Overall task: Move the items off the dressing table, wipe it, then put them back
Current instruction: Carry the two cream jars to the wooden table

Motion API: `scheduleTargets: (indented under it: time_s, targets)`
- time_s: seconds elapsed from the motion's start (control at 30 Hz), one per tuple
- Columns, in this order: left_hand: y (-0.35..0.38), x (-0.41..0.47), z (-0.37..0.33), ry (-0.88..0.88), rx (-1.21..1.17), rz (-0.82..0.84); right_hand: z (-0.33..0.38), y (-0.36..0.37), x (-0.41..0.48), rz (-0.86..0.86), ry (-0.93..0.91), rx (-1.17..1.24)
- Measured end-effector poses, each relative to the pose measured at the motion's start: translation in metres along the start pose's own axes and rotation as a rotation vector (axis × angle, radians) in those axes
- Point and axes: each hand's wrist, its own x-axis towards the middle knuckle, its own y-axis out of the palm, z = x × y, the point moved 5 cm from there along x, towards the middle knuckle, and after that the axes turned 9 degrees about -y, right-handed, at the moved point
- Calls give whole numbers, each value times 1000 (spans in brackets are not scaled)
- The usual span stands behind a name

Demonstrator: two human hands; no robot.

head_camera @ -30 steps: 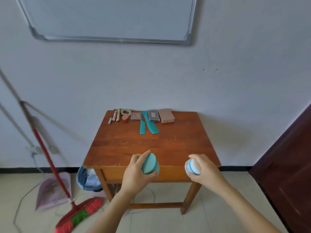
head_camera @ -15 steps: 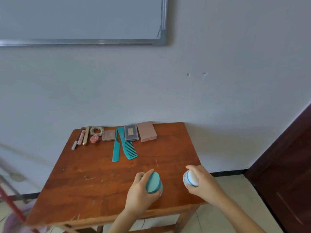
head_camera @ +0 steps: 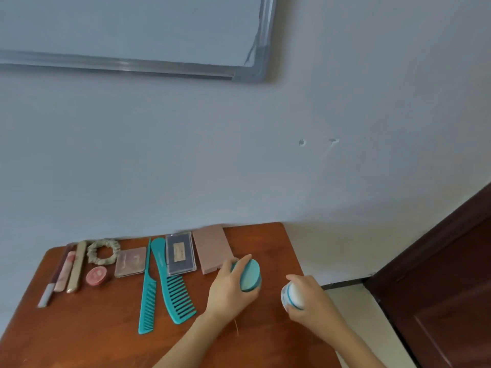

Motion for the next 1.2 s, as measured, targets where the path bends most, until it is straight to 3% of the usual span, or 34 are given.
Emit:
scheduleTargets:
  time_s: [0.17, 0.5, 0.9, 1.03, 1.2]
  targets:
    - [11, 55, -11, 37, 177, -42, -25, 2, 10, 22, 66, 55]
    - [16, 117, -6, -191, 246, -112, -39, -6, 66, 37, -43, 76]
    - [10, 115, 2, -199, 517, -166, -27, -5, 141, -85, -126, 50]
    - [-10, 89, 13, -218, 438, -280, -15, 3, 172, -100, -124, 44]
    - [-30, 63, 41, -352, 428, -287, -8, 8, 184, -103, -144, 8]
